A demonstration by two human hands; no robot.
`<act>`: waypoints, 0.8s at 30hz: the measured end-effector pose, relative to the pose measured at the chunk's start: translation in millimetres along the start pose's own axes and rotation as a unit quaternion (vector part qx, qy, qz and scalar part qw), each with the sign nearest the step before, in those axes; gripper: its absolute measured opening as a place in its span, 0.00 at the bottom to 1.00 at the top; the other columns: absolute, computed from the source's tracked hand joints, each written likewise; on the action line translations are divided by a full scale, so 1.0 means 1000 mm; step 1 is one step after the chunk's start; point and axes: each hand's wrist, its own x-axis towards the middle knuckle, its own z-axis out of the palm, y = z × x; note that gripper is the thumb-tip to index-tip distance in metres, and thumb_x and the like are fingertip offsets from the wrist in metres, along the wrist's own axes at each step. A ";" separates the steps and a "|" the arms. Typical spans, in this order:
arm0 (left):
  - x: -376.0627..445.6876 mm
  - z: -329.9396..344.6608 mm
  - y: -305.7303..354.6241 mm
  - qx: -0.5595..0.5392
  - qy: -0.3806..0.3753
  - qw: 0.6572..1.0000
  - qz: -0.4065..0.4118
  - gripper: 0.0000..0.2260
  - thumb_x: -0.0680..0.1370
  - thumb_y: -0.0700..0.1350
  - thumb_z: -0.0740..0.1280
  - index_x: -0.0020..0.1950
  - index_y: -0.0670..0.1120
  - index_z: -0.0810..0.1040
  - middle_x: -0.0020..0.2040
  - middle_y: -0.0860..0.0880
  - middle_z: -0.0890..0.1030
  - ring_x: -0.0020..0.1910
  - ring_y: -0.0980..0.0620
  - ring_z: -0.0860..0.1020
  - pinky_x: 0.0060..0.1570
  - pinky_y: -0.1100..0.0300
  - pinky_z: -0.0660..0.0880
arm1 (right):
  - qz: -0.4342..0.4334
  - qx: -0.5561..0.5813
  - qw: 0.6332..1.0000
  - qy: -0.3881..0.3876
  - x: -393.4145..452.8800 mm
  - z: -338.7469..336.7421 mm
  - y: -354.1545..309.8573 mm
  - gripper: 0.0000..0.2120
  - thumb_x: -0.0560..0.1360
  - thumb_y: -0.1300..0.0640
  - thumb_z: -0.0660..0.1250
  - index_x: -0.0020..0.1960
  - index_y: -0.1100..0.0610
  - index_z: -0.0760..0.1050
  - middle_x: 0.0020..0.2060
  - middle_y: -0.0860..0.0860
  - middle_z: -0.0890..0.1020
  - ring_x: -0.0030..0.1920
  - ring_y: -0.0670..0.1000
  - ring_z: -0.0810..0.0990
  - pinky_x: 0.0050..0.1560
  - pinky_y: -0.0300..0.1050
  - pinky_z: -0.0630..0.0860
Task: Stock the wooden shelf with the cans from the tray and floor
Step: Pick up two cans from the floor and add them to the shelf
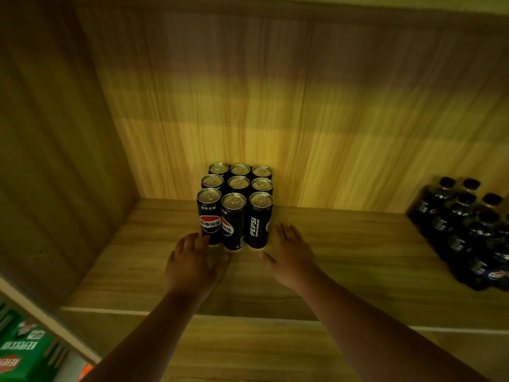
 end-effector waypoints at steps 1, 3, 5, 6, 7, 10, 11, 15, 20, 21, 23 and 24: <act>-0.002 -0.003 -0.005 0.002 -0.027 1.000 0.006 0.34 0.74 0.68 0.58 0.76 0.53 0.63 0.74 0.47 0.68 0.74 0.45 0.64 0.66 0.47 0.69 | -0.007 -0.008 1.000 0.000 -0.004 -0.002 0.000 0.39 0.79 0.38 0.58 0.80 0.53 0.46 0.80 0.54 0.50 0.79 0.56 0.45 0.76 0.54 0.53; -0.004 -0.011 -0.013 0.020 -0.071 0.997 0.025 0.35 0.75 0.70 0.51 0.79 0.57 0.55 0.80 0.49 0.58 0.79 0.46 0.53 0.73 0.47 0.60 | -0.016 -0.026 1.000 -0.002 -0.013 -0.004 -0.002 0.38 0.79 0.37 0.57 0.80 0.52 0.45 0.80 0.53 0.47 0.79 0.55 0.44 0.75 0.55 0.52; -0.004 -0.020 -0.018 0.044 -0.094 0.993 0.056 0.36 0.74 0.72 0.45 0.80 0.59 0.51 0.81 0.50 0.52 0.80 0.48 0.47 0.75 0.49 0.53 | -0.021 -0.049 0.999 -0.002 -0.021 -0.006 -0.006 0.38 0.79 0.36 0.55 0.80 0.51 0.43 0.80 0.53 0.46 0.79 0.55 0.43 0.75 0.54 0.51; -0.004 -0.024 -0.020 0.053 -0.104 0.990 0.073 0.36 0.74 0.72 0.43 0.80 0.59 0.49 0.81 0.51 0.50 0.80 0.48 0.45 0.75 0.50 0.50 | -0.022 -0.060 0.998 -0.001 -0.026 -0.008 -0.008 0.38 0.79 0.36 0.55 0.80 0.51 0.42 0.80 0.53 0.45 0.79 0.55 0.42 0.75 0.54 0.50; -0.005 -0.029 -0.022 0.062 -0.115 0.987 0.090 0.36 0.74 0.72 0.42 0.80 0.59 0.48 0.81 0.50 0.48 0.80 0.49 0.44 0.75 0.50 0.47 | -0.024 -0.072 0.997 0.000 -0.030 -0.009 -0.011 0.38 0.79 0.36 0.54 0.80 0.50 0.41 0.80 0.52 0.44 0.79 0.55 0.42 0.75 0.53 0.49; -0.007 -0.040 -0.027 0.080 -0.132 0.980 0.128 0.38 0.73 0.73 0.38 0.80 0.59 0.46 0.81 0.50 0.45 0.79 0.49 0.41 0.75 0.50 0.43 | -0.018 -0.091 0.996 -0.001 -0.045 -0.010 -0.022 0.38 0.79 0.36 0.54 0.80 0.51 0.41 0.80 0.51 0.43 0.79 0.54 0.42 0.75 0.52 0.49; -0.008 -0.043 -0.030 0.080 -0.136 0.978 0.134 0.39 0.71 0.73 0.36 0.80 0.59 0.46 0.81 0.50 0.44 0.79 0.48 0.41 0.75 0.49 0.43 | -0.008 -0.089 0.996 -0.006 -0.049 -0.010 -0.025 0.38 0.79 0.35 0.53 0.80 0.51 0.41 0.80 0.51 0.43 0.79 0.53 0.42 0.75 0.52 0.48; -0.012 -0.055 -0.038 0.087 -0.150 0.973 0.152 0.40 0.69 0.74 0.34 0.80 0.60 0.44 0.81 0.50 0.42 0.79 0.48 0.40 0.76 0.48 0.43 | 0.024 -0.096 0.995 -0.018 -0.069 -0.010 -0.040 0.38 0.79 0.35 0.53 0.80 0.51 0.42 0.80 0.50 0.43 0.79 0.53 0.41 0.76 0.53 0.47; -0.037 -0.072 -0.045 0.103 -0.142 0.971 0.164 0.36 0.74 0.72 0.41 0.80 0.59 0.47 0.81 0.50 0.43 0.79 0.47 0.42 0.76 0.47 0.44 | 0.024 -0.096 0.995 -0.011 -0.103 -0.011 -0.056 0.38 0.79 0.34 0.53 0.80 0.49 0.41 0.80 0.50 0.42 0.79 0.53 0.40 0.75 0.53 0.47; -0.045 -0.076 -0.046 0.106 -0.142 0.971 0.161 0.36 0.74 0.72 0.41 0.80 0.59 0.47 0.81 0.49 0.43 0.80 0.47 0.42 0.76 0.47 0.45 | 0.021 -0.094 0.995 -0.009 -0.112 -0.013 -0.058 0.38 0.79 0.34 0.52 0.80 0.49 0.41 0.80 0.50 0.42 0.79 0.53 0.40 0.75 0.53 0.47; -0.055 -0.080 -0.047 0.106 -0.141 0.973 0.151 0.38 0.72 0.72 0.40 0.80 0.58 0.47 0.81 0.49 0.45 0.80 0.47 0.43 0.76 0.47 0.45 | 0.016 -0.088 0.996 -0.001 -0.122 -0.017 -0.062 0.38 0.79 0.34 0.52 0.80 0.49 0.41 0.80 0.50 0.43 0.79 0.52 0.41 0.75 0.53 0.48; -0.062 -0.082 -0.047 0.107 -0.138 0.974 0.147 0.39 0.71 0.72 0.39 0.80 0.58 0.48 0.81 0.49 0.45 0.80 0.47 0.44 0.76 0.47 0.46 | 0.012 -0.084 0.996 0.001 -0.129 -0.019 -0.063 0.37 0.79 0.35 0.52 0.80 0.49 0.41 0.80 0.50 0.43 0.79 0.52 0.41 0.75 0.53 0.48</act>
